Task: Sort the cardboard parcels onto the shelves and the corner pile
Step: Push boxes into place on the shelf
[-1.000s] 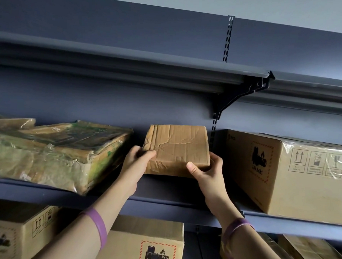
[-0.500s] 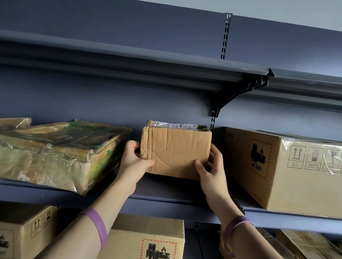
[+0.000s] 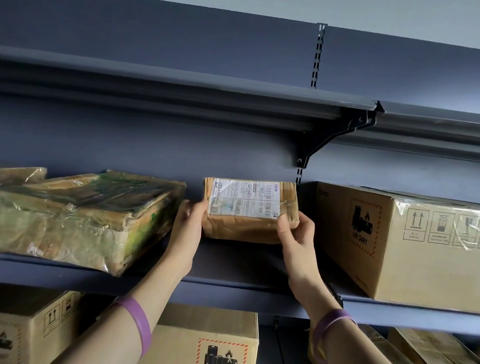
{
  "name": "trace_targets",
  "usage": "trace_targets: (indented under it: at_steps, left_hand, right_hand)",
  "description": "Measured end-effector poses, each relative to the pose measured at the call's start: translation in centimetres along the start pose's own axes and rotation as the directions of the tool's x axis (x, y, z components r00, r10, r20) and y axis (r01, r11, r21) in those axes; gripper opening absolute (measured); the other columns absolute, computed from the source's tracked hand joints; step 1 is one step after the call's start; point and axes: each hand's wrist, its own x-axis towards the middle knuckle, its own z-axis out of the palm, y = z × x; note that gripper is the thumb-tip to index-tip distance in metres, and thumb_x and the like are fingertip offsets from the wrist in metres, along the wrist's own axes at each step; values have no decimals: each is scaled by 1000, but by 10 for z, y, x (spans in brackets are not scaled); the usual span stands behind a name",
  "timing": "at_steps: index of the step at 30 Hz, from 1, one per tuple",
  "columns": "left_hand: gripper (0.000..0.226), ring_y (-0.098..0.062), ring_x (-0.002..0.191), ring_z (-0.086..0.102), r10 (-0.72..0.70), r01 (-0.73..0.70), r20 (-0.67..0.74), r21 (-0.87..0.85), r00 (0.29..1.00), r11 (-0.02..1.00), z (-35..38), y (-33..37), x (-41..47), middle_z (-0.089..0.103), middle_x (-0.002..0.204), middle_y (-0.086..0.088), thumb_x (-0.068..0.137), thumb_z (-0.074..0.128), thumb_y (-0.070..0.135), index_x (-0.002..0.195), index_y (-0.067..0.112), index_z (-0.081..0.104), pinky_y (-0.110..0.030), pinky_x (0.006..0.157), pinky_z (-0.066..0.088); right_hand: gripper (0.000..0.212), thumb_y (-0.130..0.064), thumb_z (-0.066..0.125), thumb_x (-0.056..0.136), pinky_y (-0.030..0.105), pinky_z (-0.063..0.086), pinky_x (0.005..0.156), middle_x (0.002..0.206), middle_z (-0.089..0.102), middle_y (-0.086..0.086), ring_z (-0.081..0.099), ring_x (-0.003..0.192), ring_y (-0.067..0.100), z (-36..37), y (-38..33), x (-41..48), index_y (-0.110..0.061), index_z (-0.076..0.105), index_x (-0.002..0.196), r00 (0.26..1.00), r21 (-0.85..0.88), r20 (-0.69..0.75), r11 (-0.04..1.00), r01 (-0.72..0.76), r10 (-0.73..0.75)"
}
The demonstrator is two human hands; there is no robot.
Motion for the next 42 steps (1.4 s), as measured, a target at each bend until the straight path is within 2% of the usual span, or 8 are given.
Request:
trace_targets:
  at_steps: [6, 14, 18, 22, 25, 28, 32, 42]
  left_hand:
    - [13, -19, 91, 58, 60, -61, 16, 74, 998, 995, 0, 1, -3, 66, 90, -7, 93, 51, 15, 83, 11, 43, -46, 101, 46]
    - [15, -25, 101, 66, 82, -82, 14, 75, 997, 994, 0, -3, 1, 71, 94, -11, 92, 50, 13, 81, 10, 42, -45, 101, 49]
    - [7, -17, 88, 57, 158, -158, 12, 133, 987, 978, -1, -7, 1, 67, 89, -6, 93, 55, 9, 98, 5, 58, -26, 76, 43]
    - [37, 5, 82, 64, 155, -158, 36, 131, 987, 979, 0, -4, 1, 70, 97, 6, 91, 47, -8, 116, 17, 59, -8, 65, 45]
    - [15, -10, 80, 59, 81, -77, -24, 126, 996, 989, 2, -1, 6, 65, 92, -1, 99, 45, 15, 100, 15, 60, -19, 67, 45]
    - [32, -18, 84, 54, 86, -79, -55, 122, 995, 989, -1, -7, 7, 60, 91, 0, 100, 51, 38, 98, 7, 56, -32, 76, 43]
    - [13, -8, 83, 53, 164, -153, -29, 242, 986, 958, -4, -13, 4, 57, 92, 7, 95, 62, 14, 104, 12, 54, -19, 67, 39]
    - [35, -15, 79, 51, 29, -47, 46, 485, 999, 873, -3, -17, 8, 53, 94, 3, 84, 57, -9, 106, 15, 45, -29, 62, 42]
  right_hand:
    - [36, -48, 34, 103, 22, 40, 85, 120, 60, -4, 54, 106, 2, 0, 4, 7, -23, 41, 128, 994, -76, -68, 993, -90, 85]
    - [29, -43, 35, 104, 34, 42, 99, 113, 61, -8, 56, 107, 5, 1, 8, 9, -23, 44, 124, 993, -103, -95, 991, -79, 70]
    - [21, -25, 40, 106, 29, 43, 96, 113, 61, -11, 56, 108, 5, -1, 9, 9, -28, 48, 125, 993, -157, -117, 987, -33, 14]
    - [30, -13, 43, 104, 28, 43, 94, 114, 59, -13, 55, 113, 12, -3, 12, 7, -25, 50, 131, 991, -238, -130, 971, -2, -30]
    - [33, -9, 46, 103, 18, 44, 86, 117, 59, -8, 57, 110, 7, -4, 10, 6, -19, 49, 134, 992, -228, -124, 974, -13, -16]
    - [45, -21, 63, 94, 21, 46, 95, 121, 60, -7, 58, 107, 1, -2, 5, 2, -19, 45, 135, 999, -144, -26, 989, -26, 23]
    - [68, -50, 61, 83, 15, 41, 87, 124, 57, -5, 56, 108, 4, 1, 1, 1, -15, 41, 138, 998, -159, -32, 986, -57, 53]
    - [49, -8, 55, 98, 22, 37, 83, 127, 55, 9, 52, 107, 18, -1, 11, 9, -6, 36, 143, 987, -415, -119, 898, -145, 104]
